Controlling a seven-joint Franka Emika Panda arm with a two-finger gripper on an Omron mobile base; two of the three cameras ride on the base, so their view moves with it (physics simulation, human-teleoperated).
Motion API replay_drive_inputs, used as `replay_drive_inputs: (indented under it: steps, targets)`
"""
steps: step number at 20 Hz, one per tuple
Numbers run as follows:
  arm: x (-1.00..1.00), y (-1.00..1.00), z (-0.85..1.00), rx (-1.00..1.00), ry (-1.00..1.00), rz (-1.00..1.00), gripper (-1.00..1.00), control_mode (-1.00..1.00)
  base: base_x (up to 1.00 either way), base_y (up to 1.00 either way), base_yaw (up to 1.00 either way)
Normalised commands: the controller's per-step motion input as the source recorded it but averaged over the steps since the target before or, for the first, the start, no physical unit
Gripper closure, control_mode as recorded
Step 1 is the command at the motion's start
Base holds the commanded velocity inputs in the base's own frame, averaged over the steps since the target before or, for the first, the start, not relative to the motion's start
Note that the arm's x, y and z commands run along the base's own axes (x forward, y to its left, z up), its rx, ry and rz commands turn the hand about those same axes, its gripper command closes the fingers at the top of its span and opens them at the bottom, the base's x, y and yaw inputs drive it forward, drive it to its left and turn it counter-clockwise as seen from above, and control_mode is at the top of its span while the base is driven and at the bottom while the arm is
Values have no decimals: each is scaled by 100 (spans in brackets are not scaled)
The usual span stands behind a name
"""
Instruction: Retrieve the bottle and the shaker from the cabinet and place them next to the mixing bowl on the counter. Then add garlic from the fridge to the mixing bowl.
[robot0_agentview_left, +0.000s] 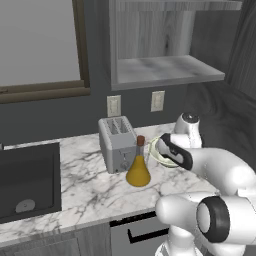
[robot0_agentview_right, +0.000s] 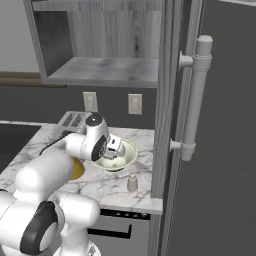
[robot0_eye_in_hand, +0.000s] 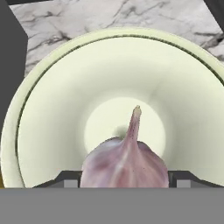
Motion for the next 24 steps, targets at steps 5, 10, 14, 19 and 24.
replay_drive_inputs:
  steps: [5,10,14,19,24]
  targets:
    - [31,-19,-11,0,0,0,100,-100,0,0,0]
    - [23,-7,-18,0,1,0,100,-100,0,0,0]
    - [9,0,-21,0,2,0,100,-100,0,0,0]
    - [1,-4,-22,0,2,0,100,-100,0,0,0]
    - [0,-2,-22,0,2,0,100,-100,0,0,0]
